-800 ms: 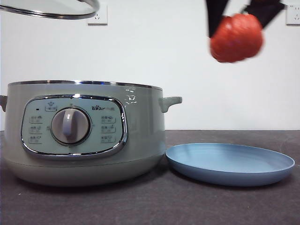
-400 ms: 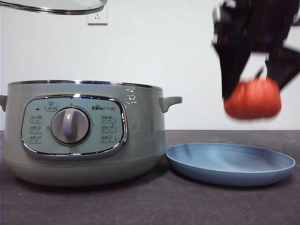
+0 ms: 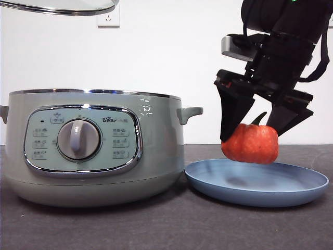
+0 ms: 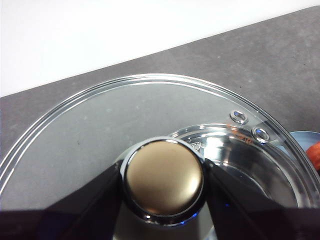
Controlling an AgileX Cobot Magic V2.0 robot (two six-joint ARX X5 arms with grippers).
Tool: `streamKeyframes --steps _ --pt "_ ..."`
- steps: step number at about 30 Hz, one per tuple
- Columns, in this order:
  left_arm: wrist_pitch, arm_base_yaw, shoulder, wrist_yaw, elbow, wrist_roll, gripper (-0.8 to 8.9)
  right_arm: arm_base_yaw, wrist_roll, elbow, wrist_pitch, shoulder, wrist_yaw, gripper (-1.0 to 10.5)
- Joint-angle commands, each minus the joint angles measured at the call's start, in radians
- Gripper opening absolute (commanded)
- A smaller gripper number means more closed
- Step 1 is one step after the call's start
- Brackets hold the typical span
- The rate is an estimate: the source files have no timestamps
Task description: Take the pumpkin out from the steamer,put the pumpkin in the blue plate,close the lid
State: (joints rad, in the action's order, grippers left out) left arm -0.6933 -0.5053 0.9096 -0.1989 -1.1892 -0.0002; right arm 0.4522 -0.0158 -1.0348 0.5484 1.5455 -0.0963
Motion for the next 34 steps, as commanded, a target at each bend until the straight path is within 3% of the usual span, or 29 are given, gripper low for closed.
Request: streamKeyframes --steps 1,6,12,14,24,34 --pt "0.049 0.000 -0.013 -0.003 -0.010 0.001 -0.09 0.000 -0.008 0.008 -0.002 0.037 0.004 0.0" --pt "0.049 0.000 -0.013 -0.003 -0.010 0.001 -0.09 0.002 -0.008 0.007 0.013 0.087 0.050 0.4" --pt "0.048 0.000 -0.013 -0.003 -0.010 0.001 -0.09 0.002 -0.029 0.007 0.013 0.100 0.051 4.8" --pt "0.048 0.000 -0.013 -0.003 -0.010 0.001 -0.09 0.002 -0.040 0.007 0.014 0.100 0.051 5.7" --pt "0.048 0.000 -0.010 0.005 -0.010 0.001 -0.09 0.003 -0.073 0.004 0.017 0.028 0.050 5.7" --pt "0.049 0.000 0.091 0.129 -0.010 -0.007 -0.09 -0.002 -0.073 0.004 0.015 -0.235 0.053 5.6"
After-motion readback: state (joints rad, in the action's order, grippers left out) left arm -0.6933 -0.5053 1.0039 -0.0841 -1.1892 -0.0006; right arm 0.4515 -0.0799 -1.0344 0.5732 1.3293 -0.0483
